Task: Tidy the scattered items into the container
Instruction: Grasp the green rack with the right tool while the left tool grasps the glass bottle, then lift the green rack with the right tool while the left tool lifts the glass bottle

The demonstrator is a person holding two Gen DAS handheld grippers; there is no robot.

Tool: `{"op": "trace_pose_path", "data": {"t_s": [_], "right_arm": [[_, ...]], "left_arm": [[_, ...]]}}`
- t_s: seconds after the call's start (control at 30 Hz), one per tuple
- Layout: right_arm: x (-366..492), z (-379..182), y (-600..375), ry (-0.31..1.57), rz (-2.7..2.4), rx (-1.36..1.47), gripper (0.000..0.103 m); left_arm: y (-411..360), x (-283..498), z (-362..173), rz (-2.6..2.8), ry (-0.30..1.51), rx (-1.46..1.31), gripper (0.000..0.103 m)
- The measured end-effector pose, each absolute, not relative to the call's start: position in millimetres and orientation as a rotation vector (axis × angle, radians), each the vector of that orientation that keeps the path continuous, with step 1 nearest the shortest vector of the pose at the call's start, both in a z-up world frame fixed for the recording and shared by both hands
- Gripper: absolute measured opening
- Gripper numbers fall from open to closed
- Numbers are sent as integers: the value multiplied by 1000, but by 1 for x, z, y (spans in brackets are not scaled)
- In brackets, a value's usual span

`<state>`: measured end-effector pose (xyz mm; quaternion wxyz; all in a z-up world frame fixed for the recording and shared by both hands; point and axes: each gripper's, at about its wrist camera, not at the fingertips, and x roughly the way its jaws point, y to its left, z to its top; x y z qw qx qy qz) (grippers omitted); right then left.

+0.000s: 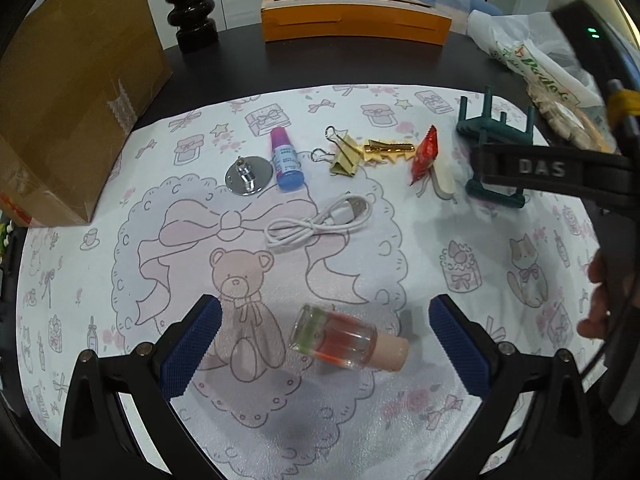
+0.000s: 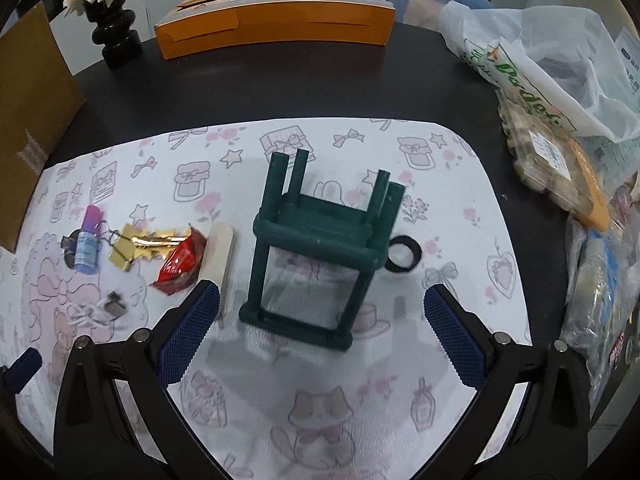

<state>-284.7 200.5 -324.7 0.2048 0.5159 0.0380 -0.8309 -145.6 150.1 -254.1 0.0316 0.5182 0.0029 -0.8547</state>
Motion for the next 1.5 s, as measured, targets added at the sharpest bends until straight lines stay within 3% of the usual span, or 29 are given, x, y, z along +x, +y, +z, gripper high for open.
{"op": "trace_pose_path", "data": {"t_s": [0.27, 0.4, 0.47, 0.5, 0.67, 0.97, 1.0, 1.03, 1.07, 1.23, 1.33, 1.5], "right_arm": [[-301, -333, 202, 32, -2324, 1445, 102], [-303, -337, 199, 50, -2301, 1430, 78], [-303, -337, 196, 71, -2302, 1426, 72], [-303, -337, 196, 81, -2308, 1422, 62], [-302, -337, 199, 71, -2311, 1422, 62], [-296, -331, 199, 85, -2327, 1399, 62], [-295, -330, 200, 84, -2328, 1395, 62], [-295, -329, 200, 81, -2328, 1394, 62], [-294, -328, 201, 76, -2327, 1393, 62], [-294, -326, 203, 57, -2318, 1395, 61], [-293, -324, 204, 48, -2321, 1389, 61], [-291, -317, 206, 43, -2337, 1369, 61]], "left_arm": [[156, -156, -259, -2605, -34, 1610, 78], [158, -156, -268, -2559, -52, 1643, 62], [159, -154, -270, -2555, -56, 1646, 59], [160, -153, -269, -2558, -59, 1641, 56], [164, -152, -268, -2548, -59, 1638, 45], [162, -150, -262, -2544, -32, 1614, 44], [161, -149, -260, -2548, -31, 1606, 37], [160, -149, -258, -2550, -36, 1597, 24], [160, -148, -255, -2552, -36, 1590, 21], [156, -148, -242, -2562, -41, 1564, 21], [154, -146, -238, -2557, -37, 1557, 9], [155, -142, -235, -2572, -26, 1549, 6]]}}
